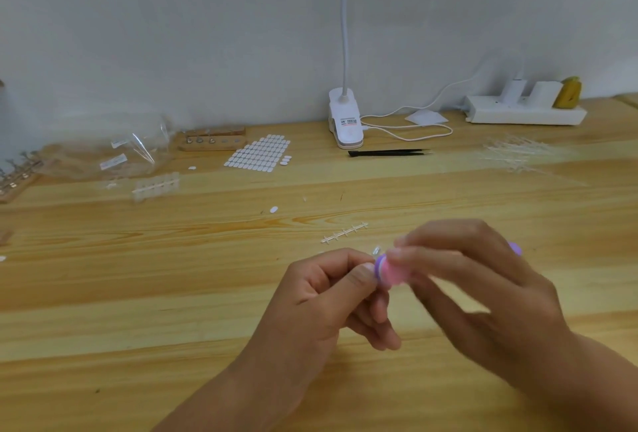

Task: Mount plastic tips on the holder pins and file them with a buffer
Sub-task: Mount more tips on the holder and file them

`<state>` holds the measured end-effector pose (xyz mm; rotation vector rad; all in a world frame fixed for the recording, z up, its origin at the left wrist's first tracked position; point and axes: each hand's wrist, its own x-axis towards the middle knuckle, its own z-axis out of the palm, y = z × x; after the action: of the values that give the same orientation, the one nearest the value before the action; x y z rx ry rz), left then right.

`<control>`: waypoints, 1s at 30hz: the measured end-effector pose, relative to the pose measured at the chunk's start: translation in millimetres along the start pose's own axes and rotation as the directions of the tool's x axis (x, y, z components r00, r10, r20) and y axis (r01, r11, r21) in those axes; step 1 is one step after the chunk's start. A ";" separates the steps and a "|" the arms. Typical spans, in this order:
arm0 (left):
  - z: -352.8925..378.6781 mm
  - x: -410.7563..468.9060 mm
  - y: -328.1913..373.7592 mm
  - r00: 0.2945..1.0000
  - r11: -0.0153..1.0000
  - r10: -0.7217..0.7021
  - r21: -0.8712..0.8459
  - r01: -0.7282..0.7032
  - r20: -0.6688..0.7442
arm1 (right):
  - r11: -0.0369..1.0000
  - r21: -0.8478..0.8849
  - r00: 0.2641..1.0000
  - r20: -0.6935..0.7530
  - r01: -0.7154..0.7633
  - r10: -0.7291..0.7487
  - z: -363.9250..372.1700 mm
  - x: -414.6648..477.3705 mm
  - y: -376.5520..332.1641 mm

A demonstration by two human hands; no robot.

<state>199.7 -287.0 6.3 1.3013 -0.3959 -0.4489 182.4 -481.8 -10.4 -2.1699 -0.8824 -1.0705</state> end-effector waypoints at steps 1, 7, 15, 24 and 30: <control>-1.1 0.2 -0.1 1.000 1.000 0.001 0.005 -0.001 -0.006 | 0.999 -0.030 0.999 -0.008 -0.039 0.039 -2.7 1.5 5.6; -2.3 1.4 -4.6 0.996 0.998 0.048 0.055 -0.044 -0.071 | 0.980 -0.022 0.977 -0.074 -0.200 0.198 -4.0 3.4 6.0; -2.4 1.6 -12.0 0.993 0.997 0.032 0.080 -0.023 -0.113 | 0.993 -0.090 0.997 0.022 -0.074 0.076 0.6 -2.3 11.6; -1.4 1.2 -9.9 0.999 0.998 0.021 0.068 -0.017 -0.050 | 0.996 -0.007 0.994 0.051 -0.092 0.093 4.2 -5.0 2.8; -6.0 1.8 -12.7 0.996 0.997 0.017 0.079 -0.010 -0.088 | 0.994 -0.039 0.992 0.068 -0.102 0.105 5.6 -6.1 5.9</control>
<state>203.2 -285.6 -7.4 1.3895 -0.3502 -0.3658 186.6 -483.4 -19.5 -2.2685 -0.7774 -0.9719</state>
